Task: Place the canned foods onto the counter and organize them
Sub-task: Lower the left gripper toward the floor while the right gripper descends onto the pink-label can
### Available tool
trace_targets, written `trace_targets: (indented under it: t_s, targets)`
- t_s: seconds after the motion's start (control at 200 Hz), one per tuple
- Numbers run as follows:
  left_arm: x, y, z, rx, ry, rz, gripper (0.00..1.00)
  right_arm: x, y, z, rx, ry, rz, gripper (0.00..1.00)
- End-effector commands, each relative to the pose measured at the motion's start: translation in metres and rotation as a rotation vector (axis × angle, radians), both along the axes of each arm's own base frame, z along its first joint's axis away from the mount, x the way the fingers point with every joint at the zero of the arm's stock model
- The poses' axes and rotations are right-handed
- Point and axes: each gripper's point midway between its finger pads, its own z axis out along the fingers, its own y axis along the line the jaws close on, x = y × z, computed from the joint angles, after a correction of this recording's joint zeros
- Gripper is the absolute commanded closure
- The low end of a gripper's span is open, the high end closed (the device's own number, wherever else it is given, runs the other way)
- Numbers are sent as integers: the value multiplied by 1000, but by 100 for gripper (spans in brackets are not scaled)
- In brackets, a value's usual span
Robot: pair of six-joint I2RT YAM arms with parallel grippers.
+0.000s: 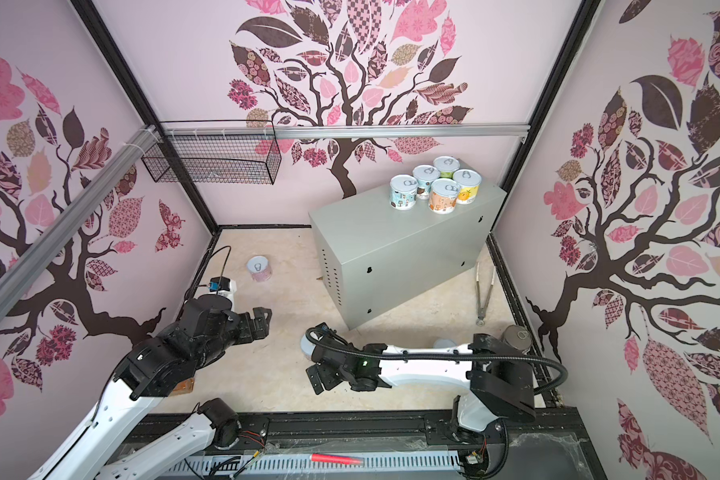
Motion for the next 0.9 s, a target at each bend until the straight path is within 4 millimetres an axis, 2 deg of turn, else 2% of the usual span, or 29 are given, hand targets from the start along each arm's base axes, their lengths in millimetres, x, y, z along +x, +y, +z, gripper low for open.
trace_targets:
  t_s: [0.0, 0.24, 0.48, 0.565, 0.715, 0.895]
  targets:
    - [-4, -1, -18, 6, 55, -7, 2, 10, 19, -3, -23, -40, 4, 0]
    - [-2, -1, -30, -32, 106, -2, 2, 26, 36, -24, -95, -78, -24, 0]
    - [7, 1, -33, -150, 153, -15, 2, 42, 49, -34, -123, -98, -37, 0]
    - [11, 7, -34, -156, 160, 5, 2, 48, 52, -37, -123, -91, -44, 0]
    - [17, 4, -38, -176, 147, 3, 2, 58, 56, -42, -127, -94, -52, 0]
    - [15, 10, -36, -171, 118, 26, 2, 65, 61, -44, -130, -96, -50, 3]
